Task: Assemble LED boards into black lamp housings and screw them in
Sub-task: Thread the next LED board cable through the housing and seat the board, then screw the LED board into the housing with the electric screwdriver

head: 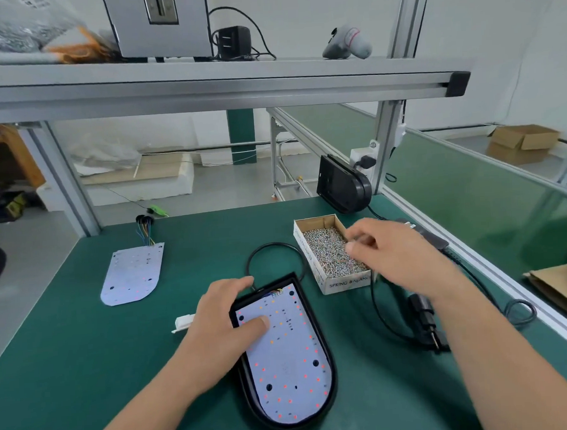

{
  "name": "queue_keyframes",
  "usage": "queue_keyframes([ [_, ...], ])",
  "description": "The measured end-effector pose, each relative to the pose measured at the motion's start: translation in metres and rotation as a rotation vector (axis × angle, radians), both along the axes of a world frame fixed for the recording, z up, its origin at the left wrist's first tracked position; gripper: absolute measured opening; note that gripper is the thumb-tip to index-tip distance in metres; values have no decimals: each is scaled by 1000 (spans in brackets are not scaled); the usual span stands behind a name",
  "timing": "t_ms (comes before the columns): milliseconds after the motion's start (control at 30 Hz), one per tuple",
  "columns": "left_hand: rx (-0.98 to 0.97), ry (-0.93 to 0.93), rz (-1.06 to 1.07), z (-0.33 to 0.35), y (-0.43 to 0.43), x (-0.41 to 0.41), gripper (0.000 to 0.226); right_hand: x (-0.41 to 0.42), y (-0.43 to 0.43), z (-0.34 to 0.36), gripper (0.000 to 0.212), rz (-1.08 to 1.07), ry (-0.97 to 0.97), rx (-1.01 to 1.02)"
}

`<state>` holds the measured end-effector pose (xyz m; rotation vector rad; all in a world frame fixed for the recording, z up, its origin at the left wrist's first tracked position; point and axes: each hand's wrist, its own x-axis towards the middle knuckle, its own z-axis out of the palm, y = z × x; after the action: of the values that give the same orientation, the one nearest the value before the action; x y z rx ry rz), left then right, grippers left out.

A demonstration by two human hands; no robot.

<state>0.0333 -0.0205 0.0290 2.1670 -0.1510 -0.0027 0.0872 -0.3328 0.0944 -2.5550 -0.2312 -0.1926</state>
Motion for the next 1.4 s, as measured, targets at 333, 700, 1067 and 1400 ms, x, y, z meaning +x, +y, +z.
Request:
queue_keyframes([
  [333,-28,-109,135,-5,3,2,42,-22,-67,-41,61,-264,266,-395],
  [700,23,-335,253,22,-5,-2,21,-19,-75,-37,26,-327,73,1118],
  [1067,312,-320,-80,67,-69,31,18,-18,-51,-39,16,-82,-179,1464],
  [1400,898,-233,-395,52,-157,115,22,-19,-44,-39,48,2,-206,1512],
])
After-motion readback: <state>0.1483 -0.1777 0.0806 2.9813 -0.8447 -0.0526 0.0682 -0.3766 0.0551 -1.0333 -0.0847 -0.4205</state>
